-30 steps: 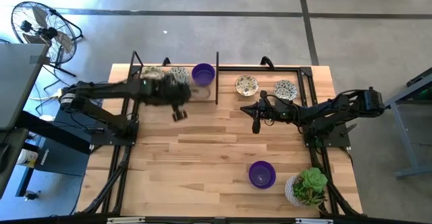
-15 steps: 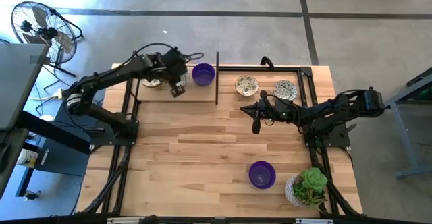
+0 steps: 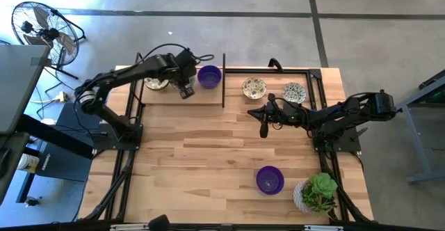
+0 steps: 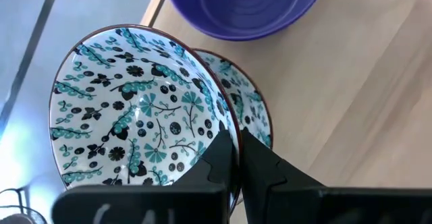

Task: Pick & Place Mini bowls
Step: Stack the bottom light blue bowl on top of the other light blue bowl on the shelf

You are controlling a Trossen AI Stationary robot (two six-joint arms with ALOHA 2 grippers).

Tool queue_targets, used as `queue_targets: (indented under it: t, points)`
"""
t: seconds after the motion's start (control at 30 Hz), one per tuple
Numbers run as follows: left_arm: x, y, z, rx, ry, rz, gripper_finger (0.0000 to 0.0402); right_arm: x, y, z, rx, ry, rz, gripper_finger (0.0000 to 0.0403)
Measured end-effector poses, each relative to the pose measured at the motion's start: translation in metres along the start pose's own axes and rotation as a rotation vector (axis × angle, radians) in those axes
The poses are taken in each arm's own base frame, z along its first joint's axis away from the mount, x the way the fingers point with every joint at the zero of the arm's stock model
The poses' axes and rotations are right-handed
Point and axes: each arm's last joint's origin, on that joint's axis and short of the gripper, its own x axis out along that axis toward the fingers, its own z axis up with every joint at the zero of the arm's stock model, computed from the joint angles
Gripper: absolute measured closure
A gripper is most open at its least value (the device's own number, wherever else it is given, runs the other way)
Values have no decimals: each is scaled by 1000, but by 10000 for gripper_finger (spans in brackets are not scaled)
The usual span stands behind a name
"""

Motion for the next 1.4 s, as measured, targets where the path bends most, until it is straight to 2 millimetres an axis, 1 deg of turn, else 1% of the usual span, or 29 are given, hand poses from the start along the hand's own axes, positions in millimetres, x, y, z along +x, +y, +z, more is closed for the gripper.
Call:
queue_targets:
  t: [0.33, 0.4, 0.57, 0.7, 0.83, 1.4]
  points:
    - [3, 0, 2, -24, -2, 1, 396, 0, 0, 0, 0, 0, 0, 402]
    - [6, -1, 2, -29, 1, 0, 396, 0, 0, 0, 0, 0, 0, 402]
    - [19, -6, -8, -36, 40, -1, 396, 0, 0, 0, 0, 0, 0, 402]
    - [25, -7, -11, -43, 42, 2, 396, 0, 0, 0, 0, 0, 0, 402]
    - [25, -7, -9, -49, 19, 2, 396, 0, 0, 0, 0, 0, 0, 402]
    - [25, -8, -9, -48, 15, -28, 394, 0, 0, 0, 0, 0, 0, 402]
